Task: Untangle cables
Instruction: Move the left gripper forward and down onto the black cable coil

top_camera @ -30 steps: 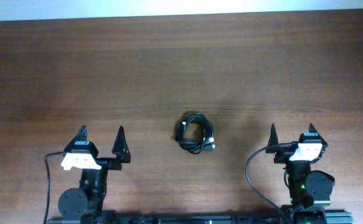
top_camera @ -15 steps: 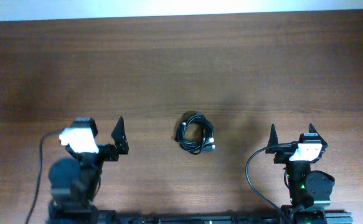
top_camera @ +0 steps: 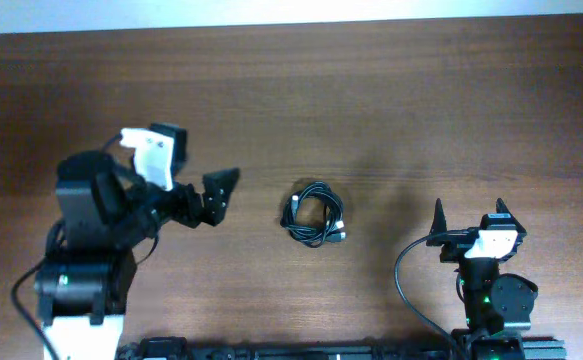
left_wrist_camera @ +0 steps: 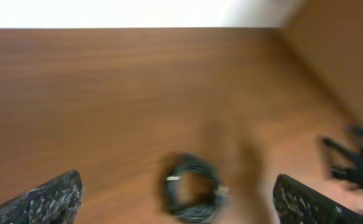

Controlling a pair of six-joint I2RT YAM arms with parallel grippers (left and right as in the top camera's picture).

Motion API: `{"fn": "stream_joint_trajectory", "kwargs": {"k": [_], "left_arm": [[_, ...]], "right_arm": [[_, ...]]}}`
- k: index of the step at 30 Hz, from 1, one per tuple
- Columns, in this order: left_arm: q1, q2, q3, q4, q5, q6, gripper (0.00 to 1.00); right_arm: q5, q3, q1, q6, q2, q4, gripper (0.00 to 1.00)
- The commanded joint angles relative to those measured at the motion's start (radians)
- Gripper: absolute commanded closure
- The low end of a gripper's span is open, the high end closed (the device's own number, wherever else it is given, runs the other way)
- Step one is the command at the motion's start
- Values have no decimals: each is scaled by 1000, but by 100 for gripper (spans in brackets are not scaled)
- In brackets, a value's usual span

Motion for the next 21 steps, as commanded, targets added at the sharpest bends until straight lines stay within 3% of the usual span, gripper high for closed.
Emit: {"fn": "stream_joint_trajectory", "kwargs": {"k": [1, 5, 11, 14, 17, 21], "left_arm": [[1, 80, 16, 28, 306, 15, 1], [-35, 177, 16, 35, 262, -25, 0], [-205, 316, 16, 27, -245, -382, 5], [-324, 365, 16, 10, -460, -483, 11], [-451, 427, 16, -3, -604, -513, 11], [-576, 552, 16, -4, -730, -512, 4]], "right_arm": [[-8, -5, -4, -3, -6, -7, 2], [-8, -5, -4, -3, -6, -7, 1], [-8, -5, -4, -3, -6, -7, 1], [-8, -5, -4, -3, -6, -7, 1], [-8, -5, -4, -3, -6, -7, 1], [-8, -5, -4, -3, -6, -7, 1]]}}
